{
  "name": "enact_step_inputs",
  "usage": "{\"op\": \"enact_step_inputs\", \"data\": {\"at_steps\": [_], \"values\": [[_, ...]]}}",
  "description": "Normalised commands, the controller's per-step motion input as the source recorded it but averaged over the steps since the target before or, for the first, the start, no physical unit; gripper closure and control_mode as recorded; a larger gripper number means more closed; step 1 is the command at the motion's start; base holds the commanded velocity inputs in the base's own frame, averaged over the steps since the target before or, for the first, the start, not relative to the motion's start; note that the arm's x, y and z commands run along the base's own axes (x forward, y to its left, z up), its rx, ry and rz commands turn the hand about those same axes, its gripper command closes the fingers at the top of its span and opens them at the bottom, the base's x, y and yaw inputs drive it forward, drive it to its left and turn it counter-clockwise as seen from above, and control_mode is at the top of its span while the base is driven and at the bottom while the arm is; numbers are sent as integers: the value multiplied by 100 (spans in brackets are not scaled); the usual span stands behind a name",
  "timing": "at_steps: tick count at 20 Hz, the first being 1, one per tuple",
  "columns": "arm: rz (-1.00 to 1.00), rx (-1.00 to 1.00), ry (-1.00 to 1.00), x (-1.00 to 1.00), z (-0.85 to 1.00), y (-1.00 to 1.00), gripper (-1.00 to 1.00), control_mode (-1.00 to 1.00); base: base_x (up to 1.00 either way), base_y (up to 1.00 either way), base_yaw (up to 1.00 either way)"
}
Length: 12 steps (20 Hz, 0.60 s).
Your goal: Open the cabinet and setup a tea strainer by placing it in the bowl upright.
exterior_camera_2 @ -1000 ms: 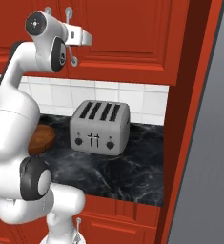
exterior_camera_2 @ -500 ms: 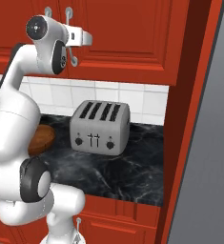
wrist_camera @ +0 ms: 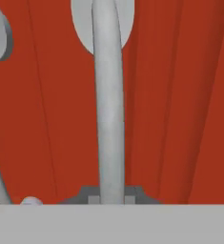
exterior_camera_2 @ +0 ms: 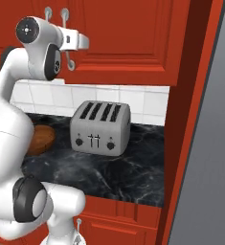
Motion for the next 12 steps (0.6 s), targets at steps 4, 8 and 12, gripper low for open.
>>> {"op": "enact_step_inputs", "data": {"at_steps": [4, 8, 12], "values": [[0, 0, 3, -99, 32, -22, 100, -100, 0, 0, 0], [0, 2, 0, -100, 7, -66, 100, -100, 0, 0, 0], [0, 3, 0, -100, 10, -64, 100, -100, 0, 0, 0]]}}
